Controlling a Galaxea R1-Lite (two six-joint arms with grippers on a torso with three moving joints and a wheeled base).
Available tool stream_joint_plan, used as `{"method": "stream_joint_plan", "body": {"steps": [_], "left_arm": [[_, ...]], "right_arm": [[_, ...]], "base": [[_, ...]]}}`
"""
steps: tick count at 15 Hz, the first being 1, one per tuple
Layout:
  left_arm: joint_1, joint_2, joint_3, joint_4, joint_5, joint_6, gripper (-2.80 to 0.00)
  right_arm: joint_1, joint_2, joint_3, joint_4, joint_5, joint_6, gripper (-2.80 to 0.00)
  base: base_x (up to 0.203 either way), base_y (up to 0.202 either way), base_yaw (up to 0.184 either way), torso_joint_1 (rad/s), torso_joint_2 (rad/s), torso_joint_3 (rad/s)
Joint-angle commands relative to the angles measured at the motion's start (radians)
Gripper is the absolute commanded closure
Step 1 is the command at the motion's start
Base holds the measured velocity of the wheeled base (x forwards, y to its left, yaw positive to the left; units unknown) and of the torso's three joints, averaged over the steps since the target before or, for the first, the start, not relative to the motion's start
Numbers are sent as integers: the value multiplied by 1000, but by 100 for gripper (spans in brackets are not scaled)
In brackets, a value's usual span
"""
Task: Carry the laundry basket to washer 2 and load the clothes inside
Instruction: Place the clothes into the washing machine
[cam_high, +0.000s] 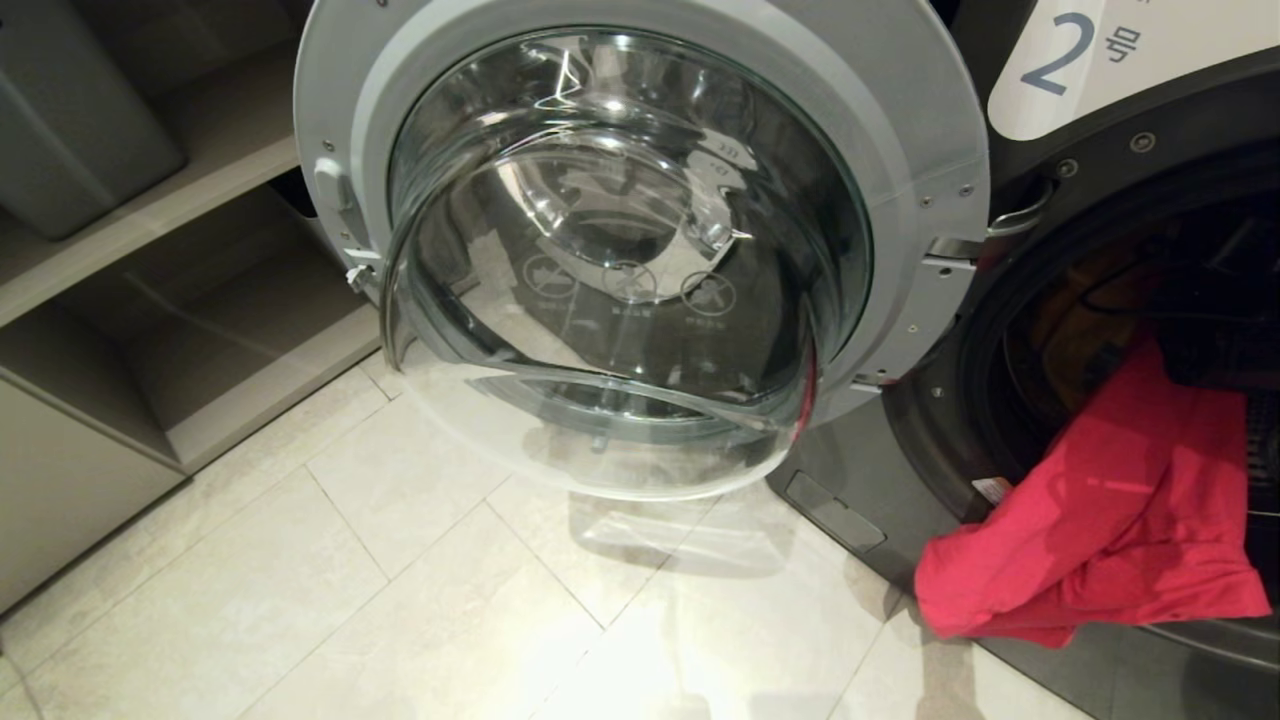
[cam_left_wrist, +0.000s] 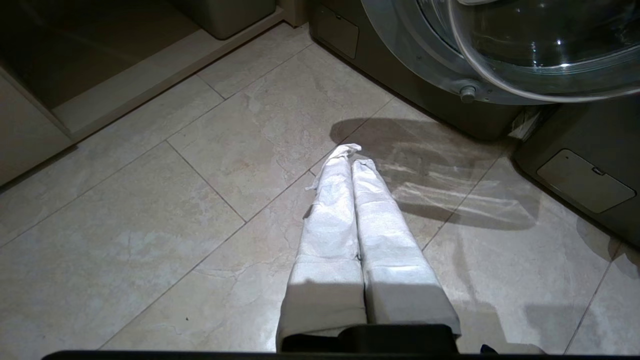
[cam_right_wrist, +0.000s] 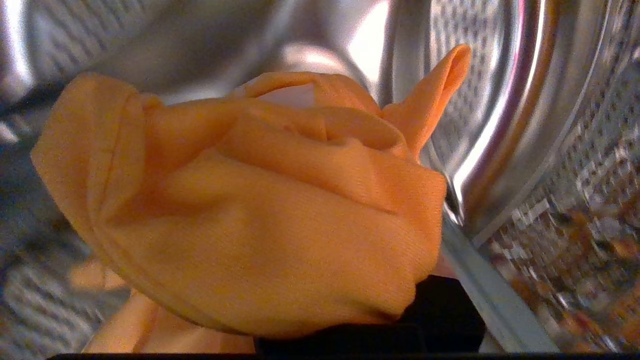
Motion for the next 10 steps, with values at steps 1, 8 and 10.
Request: {"method": "stream_joint_plan", "body": {"steps": [1, 8, 10], "left_arm": [[0, 0, 40, -1, 0, 0, 0], [0, 2, 40, -1, 0, 0, 0], [0, 0, 40, -1, 0, 0, 0]], "right_arm": [[-2, -17, 9, 58, -14, 14, 0], [-2, -20, 22, 127, -23, 30, -280], [-2, -19, 52, 128, -25, 30, -280]], "base": [[0, 0, 0, 0, 0, 0], [0, 0, 0, 0, 0, 0], [0, 0, 0, 0, 0, 0]]}}
